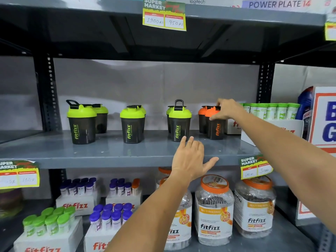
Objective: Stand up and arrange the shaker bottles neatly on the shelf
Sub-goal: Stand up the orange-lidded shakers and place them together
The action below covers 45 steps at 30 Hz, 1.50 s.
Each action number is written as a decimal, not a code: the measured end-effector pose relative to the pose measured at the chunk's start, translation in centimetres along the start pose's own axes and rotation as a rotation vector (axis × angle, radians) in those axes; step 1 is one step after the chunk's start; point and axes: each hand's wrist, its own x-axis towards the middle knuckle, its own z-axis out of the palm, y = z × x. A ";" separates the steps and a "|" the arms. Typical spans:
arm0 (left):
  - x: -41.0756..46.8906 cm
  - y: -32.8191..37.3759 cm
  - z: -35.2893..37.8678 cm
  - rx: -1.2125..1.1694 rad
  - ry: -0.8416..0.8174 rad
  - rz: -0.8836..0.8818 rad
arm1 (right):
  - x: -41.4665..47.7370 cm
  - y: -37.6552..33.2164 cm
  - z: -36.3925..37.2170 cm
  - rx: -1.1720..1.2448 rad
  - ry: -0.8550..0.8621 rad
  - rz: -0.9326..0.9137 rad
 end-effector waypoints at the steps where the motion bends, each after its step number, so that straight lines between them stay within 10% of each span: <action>1: 0.0 0.0 0.0 -0.003 0.005 0.000 | 0.0 0.2 0.1 0.037 0.011 -0.004; 10: 0.0 0.2 -0.6 -0.169 0.038 -0.052 | -0.5 1.3 0.5 0.319 -0.024 -0.003; 20: 7.1 -0.3 -1.5 -1.213 -0.270 -0.568 | -4.4 3.1 6.0 1.233 -0.114 0.406; 45: 12.6 2.7 2.5 -1.236 -0.375 -0.675 | -3.8 3.2 7.4 1.210 -0.135 0.370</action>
